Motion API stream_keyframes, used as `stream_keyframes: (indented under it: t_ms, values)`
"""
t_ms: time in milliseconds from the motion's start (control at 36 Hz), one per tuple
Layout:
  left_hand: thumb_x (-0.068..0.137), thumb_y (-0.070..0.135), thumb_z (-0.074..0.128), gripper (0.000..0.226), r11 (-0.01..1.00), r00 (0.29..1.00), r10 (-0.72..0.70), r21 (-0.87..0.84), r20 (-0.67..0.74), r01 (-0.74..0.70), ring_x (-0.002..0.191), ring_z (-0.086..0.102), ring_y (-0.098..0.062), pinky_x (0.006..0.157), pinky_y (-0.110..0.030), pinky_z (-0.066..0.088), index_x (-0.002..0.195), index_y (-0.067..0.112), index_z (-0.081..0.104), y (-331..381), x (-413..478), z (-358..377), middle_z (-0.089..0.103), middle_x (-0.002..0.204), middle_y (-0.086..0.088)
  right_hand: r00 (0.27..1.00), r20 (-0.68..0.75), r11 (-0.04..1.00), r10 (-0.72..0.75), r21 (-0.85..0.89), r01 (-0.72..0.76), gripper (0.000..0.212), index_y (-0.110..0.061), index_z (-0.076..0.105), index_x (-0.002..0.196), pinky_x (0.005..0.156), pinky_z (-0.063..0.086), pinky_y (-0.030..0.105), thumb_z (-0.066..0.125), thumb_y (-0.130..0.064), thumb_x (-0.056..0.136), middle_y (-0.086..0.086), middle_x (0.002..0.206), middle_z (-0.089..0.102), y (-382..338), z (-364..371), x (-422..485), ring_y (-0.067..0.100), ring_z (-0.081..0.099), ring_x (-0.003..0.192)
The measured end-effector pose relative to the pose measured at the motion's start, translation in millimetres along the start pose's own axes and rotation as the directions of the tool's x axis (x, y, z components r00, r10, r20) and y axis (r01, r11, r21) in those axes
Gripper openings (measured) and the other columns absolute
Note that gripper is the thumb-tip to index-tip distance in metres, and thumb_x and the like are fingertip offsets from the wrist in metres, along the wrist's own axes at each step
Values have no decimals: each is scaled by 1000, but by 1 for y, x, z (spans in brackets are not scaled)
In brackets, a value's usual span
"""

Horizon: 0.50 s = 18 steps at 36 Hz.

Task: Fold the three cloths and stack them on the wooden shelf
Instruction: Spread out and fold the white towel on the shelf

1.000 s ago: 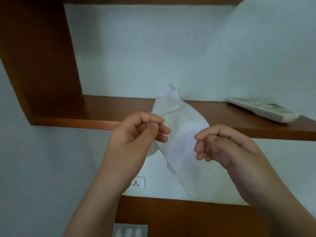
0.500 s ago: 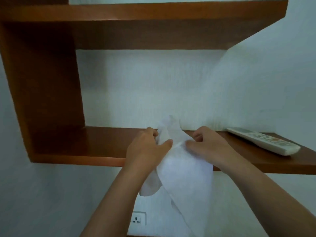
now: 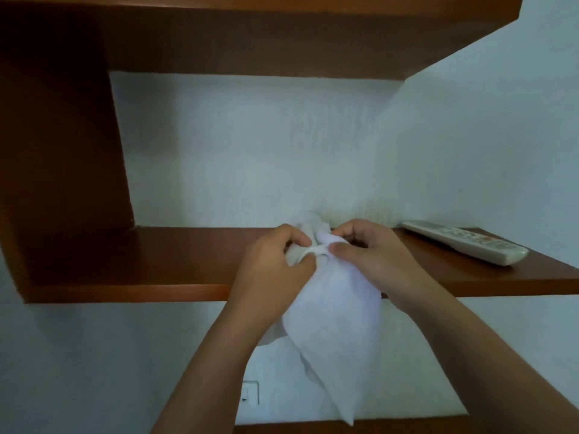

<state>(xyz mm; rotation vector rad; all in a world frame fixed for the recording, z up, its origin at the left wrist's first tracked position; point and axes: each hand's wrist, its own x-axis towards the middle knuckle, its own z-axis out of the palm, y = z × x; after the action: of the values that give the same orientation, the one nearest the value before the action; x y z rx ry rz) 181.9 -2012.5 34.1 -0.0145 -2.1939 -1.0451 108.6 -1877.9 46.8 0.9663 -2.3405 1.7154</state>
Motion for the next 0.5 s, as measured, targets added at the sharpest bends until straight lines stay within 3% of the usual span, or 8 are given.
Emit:
stream_keyframes:
  t_ms: [56,167,278,389,500]
  values:
    - [82,16,64,14,996,1000,8,-87,6,-7,69,55,6,60,-7,41,74,27,60,6,-2,1,63,75,11,1000,-30,997,-5,73,8,9,-17,63,76,66,42,21,63,-14,84,2,78,64,-4,-2,-6,9,57,72]
    - [87,10,61,13,937,998,-40,-346,42,52,77,59,-9,72,-24,46,78,18,63,16,-10,-4,68,84,-6,997,-43,983,-68,167,74,12,-15,58,75,63,40,24,63,-11,85,6,76,58,-13,-4,-26,14,54,72]
    - [88,9,59,12,845,994,-55,-526,96,97,69,59,-8,64,-20,47,79,16,63,29,-20,-12,66,77,-1,981,-70,972,-183,136,191,17,-24,55,86,67,48,36,66,-25,74,10,83,63,-24,-7,-49,26,61,76]
    - [88,7,57,14,770,981,-13,-624,193,133,60,60,-6,54,-16,49,78,15,63,42,-33,-15,66,68,4,963,-26,963,-269,-5,269,43,-35,48,114,64,50,41,63,-28,74,4,70,57,-34,-18,-71,24,60,69]
    - [83,17,65,7,786,951,44,-599,307,157,66,65,-9,57,-20,51,77,20,67,46,-42,-11,70,74,2,957,-6,937,-291,-203,284,23,-33,60,100,63,53,41,60,-33,77,-2,76,63,-37,-26,-86,15,62,72]
